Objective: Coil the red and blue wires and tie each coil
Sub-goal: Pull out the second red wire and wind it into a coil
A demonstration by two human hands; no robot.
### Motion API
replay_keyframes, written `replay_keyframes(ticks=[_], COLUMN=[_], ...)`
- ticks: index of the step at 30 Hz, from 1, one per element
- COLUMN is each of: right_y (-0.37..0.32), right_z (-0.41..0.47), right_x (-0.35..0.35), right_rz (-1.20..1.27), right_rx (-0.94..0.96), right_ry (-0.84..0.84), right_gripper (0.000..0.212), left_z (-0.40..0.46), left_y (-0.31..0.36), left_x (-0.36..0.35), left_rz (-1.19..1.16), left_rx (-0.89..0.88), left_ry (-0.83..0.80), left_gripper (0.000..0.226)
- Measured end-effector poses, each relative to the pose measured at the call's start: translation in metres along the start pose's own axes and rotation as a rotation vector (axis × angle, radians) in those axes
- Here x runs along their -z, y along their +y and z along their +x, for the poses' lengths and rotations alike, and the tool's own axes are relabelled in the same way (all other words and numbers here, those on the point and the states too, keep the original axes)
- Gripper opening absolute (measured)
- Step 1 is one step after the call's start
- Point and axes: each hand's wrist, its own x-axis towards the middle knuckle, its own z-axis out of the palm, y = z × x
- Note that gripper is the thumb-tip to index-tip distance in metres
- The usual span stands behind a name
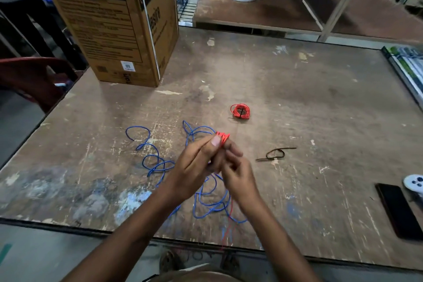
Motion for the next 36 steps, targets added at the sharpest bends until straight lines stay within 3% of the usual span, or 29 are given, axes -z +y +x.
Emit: replay_keyframes(ticks=[5, 9, 12, 14, 18, 22, 30, 36], right_y=[-0.013, -0.04, -0.069, -0.087, -0.103, -0.069, -0.004, -0.038], right_z=[-0.065, -0.077, -0.074, -0.062, -0.015, 0.033, -0.018, -0.073], right_x=[-0.018, 0.0, 0.018, 0.034, 0.056, 0.053, -0.008, 0.003], right_rz=[-0.094, -0.088, 0.183, 0.215, 0.067, 0.049, 0.175, -0.06], right_rx=[-0.064, -0.081, -0.107, -0.084, 0.067, -0.014, -0.152, -0.069], right_ry=[-0.121, -0.302, -0.276, -0.179, 0.045, 0.193, -0.113, -0.309], right_gripper=[0.023, 0.015, 0.02, 0.022, 0.028, 0.03, 0.029, 0.019], left_z=[0.017, 0.025, 0.032, 0.028, 0.006, -0.007, 0.014, 0.034], left_y=[-0.008, -0.025, -0.036, -0.038, -0.041, -0.035, -0.013, -0.019], left_x=[-0.009, -0.004, 0.013, 0.017, 0.01, 0.002, -0.002, -0.015], left_rz=[0.133, 0.377, 0.551, 0.579, 0.442, 0.281, -0.118, -0.063], left_rx=[-0.061, -0.119, -0.089, -0.084, -0.049, 0.011, -0.006, -0.055], left_ry=[0.103, 0.133, 0.094, 0.009, -0.094, -0.129, 0.013, 0.214], left_gripper=[0.05, 0.035, 0.039, 0.037, 0.045, 0.049, 0.048, 0.044])
